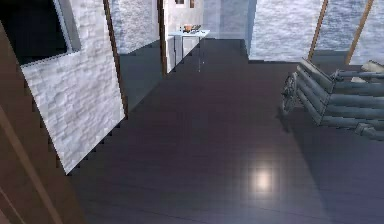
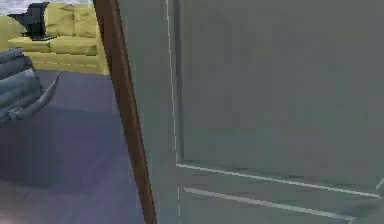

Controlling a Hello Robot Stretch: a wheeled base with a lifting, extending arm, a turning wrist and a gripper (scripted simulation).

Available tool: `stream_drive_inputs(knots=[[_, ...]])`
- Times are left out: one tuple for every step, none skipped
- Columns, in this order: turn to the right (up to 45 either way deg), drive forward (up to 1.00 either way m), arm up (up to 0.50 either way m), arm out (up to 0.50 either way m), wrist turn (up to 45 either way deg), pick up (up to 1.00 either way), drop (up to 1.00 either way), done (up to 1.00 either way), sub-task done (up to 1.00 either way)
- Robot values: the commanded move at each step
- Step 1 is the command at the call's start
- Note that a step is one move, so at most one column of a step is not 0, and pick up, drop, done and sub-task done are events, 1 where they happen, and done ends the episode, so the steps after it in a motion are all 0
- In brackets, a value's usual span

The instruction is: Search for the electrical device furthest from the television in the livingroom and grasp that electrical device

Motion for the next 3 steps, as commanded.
stream_drive_inputs(knots=[[0.0, 0.75, 0.00, 0.00, 0.0, 0.00, 0.00, 0.00, 0.00], [-45.0, 0.00, 0.00, 0.00, 0.0, 0.00, 0.00, 0.00, 0.00], [-9.0, 0.00, 0.00, 0.00, 0.0, 0.00, 0.00, 0.00, 0.00]])
